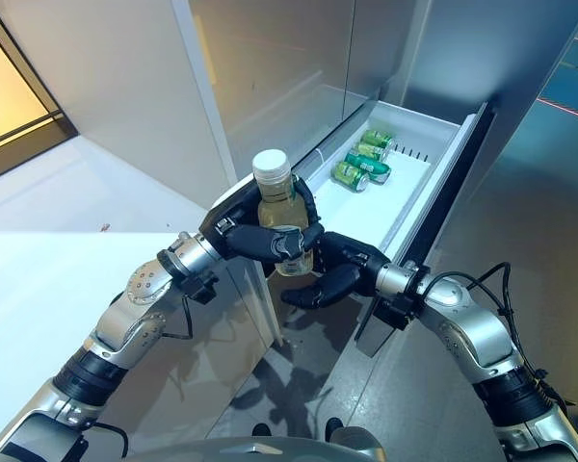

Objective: Put drinks into fridge and close the fridge

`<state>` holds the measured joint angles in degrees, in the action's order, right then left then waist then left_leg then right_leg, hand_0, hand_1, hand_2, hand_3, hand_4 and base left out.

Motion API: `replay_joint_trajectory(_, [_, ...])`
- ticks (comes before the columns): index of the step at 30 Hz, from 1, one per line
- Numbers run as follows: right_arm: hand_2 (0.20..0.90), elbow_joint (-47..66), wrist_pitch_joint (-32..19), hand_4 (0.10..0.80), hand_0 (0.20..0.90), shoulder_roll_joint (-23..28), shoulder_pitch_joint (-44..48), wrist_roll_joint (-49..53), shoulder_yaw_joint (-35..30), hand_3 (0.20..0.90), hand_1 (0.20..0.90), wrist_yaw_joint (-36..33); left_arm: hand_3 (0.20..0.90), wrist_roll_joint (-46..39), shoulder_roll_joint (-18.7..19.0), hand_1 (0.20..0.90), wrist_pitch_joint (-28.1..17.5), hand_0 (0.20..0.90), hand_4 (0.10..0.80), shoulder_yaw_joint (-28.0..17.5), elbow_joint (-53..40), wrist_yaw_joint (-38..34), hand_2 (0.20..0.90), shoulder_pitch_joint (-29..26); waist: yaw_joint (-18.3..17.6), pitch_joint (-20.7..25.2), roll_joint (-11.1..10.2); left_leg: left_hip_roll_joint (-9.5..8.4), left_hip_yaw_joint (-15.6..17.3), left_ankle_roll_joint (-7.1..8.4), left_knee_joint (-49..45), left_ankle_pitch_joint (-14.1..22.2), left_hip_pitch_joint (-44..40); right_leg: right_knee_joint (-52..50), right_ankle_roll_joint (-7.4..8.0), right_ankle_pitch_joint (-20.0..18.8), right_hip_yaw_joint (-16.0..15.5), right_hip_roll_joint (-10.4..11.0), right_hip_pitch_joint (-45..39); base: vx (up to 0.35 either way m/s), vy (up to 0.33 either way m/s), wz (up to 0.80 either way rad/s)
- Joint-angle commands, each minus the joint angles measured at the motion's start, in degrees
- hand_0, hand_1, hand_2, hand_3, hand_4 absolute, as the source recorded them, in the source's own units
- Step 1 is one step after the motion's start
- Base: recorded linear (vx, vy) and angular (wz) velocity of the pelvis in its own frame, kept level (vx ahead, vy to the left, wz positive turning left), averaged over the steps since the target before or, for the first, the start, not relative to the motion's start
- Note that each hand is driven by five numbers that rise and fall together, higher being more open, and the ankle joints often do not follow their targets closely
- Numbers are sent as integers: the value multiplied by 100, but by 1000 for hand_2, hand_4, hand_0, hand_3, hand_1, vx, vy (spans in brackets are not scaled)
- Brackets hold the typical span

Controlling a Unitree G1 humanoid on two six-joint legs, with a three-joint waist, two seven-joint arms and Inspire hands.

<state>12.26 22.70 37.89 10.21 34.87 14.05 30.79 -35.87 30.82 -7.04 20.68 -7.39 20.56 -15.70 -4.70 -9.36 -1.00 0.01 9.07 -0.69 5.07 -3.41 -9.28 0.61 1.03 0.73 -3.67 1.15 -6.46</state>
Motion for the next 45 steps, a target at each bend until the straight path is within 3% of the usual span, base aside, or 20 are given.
replay_joint_trajectory(1, [900,464,-483,800,900,-517,1029,962,-98,900,900,216,200,79,-328,300,-477,300,100,167,329,-59,300,-809,79,602,-121,-234,2,-184,-128,741,-111,-302,313,211,-421,19,47,0,0,0])
replay_joint_trajectory(9, [900,349,-181,800,900,-647,1079,1322,123,900,900,195,200,85,-439,300,-615,300,100,332,653,-118,300,-787,101,619,-133,-219,9,-160,-137,715,-97,-266,292,207,-464,4,14,0,0,0])
replay_joint_trajectory(19, [900,223,113,800,900,-1080,1003,2064,327,900,900,-337,200,-607,-944,300,-495,300,100,620,675,599,300,-708,75,609,-113,-197,24,-147,-159,719,-110,-215,273,190,-455,2,-34,0,0,0])
replay_joint_trajectory(28, [900,132,68,800,900,-1359,1016,2563,548,900,900,-969,200,-1247,-1185,300,-85,300,100,926,608,982,300,-668,51,611,-78,-200,14,-160,-137,720,-137,-172,263,176,-419,-9,-59,0,0,0])
replay_joint_trajectory(38, [900,74,187,800,900,-1305,1235,2582,625,900,900,-1171,200,-1308,-1258,300,450,300,100,1268,735,1602,300,-490,31,595,-39,-223,-44,-187,-110,715,-149,-128,253,152,-358,-18,-71,0,0,0])
replay_joint_trajectory(40, [300,88,224,100,300,-1293,1295,2685,628,200,300,-1225,200,-1288,-1288,300,452,300,100,1317,782,1677,300,-446,25,596,-26,-225,-56,-185,-104,709,-144,-125,254,149,-343,-18,-66,0,0,0])
replay_joint_trajectory(45, [300,94,118,100,300,-1332,1379,2793,662,200,300,-1377,200,-1165,-1329,300,422,300,100,1434,774,1830,300,-413,25,595,-11,-235,-101,-188,-94,703,-134,-118,245,146,-325,-23,-62,0,0,0])
